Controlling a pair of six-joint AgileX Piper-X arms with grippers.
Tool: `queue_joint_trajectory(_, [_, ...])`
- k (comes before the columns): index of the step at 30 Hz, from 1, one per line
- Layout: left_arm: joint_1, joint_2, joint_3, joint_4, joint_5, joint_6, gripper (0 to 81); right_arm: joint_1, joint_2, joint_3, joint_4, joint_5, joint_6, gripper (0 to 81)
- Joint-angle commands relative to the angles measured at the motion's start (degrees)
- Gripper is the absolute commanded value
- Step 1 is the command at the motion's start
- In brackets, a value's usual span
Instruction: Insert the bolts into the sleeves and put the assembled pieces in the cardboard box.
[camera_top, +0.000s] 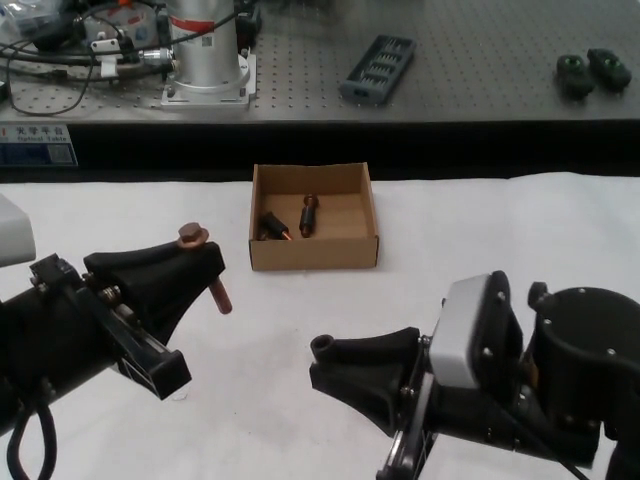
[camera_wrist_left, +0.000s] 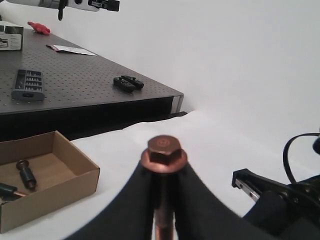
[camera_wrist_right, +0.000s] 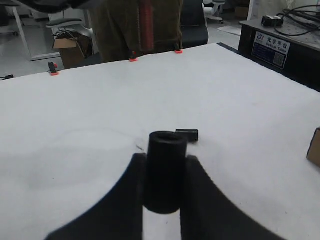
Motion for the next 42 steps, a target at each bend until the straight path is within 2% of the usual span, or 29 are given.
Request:
queue_joint_trajectory(1, [-2.5, 0.1, -0.4, -1.7, 0.6, -0.5, 0.6, 0.1, -0.8, 0.1, -6.2, 3.3, 3.9, 1.3])
queue_joint_trajectory(8, [-6.2, 0.8, -1.2, -1.6, 0.6, 0.4, 0.6, -0.3, -0.8, 0.1, -7.6, 2.8, 4.0, 1.3])
queue_joint_trajectory(13, [-8.0, 5.5, -4.6, -1.6, 3.0, 0.4, 0.6, -0.4, -0.8, 0.1, -7.6, 2.6, 4.2, 1.3])
queue_joint_trajectory(23, [-8.5, 9.0, -6.5, -2.5, 3.1, 0.7, 0.6, -4.7, -0.8, 0.1, -7.6, 0.8, 4.2, 1.3])
queue_joint_trajectory(28, [-10.0, 9.0, -7.8, -2.5, 3.1, 0.7, 0.6, -6.1, -0.8, 0.1, -7.5, 0.1, 4.2, 1.3])
queue_joint_trajectory(34, [-12.9, 9.3, -9.1, -2.4, 2.8, 0.7, 0.6, -6.4, -0.8, 0.1, -7.1, 0.0, 3.7, 1.3])
queue_joint_trajectory(42, [-13.8, 10.9, -9.1, -2.4, 1.4, 1.9, 0.6, -6.2, -0.8, 1.0, -6.7, -0.7, 3.5, 1.3])
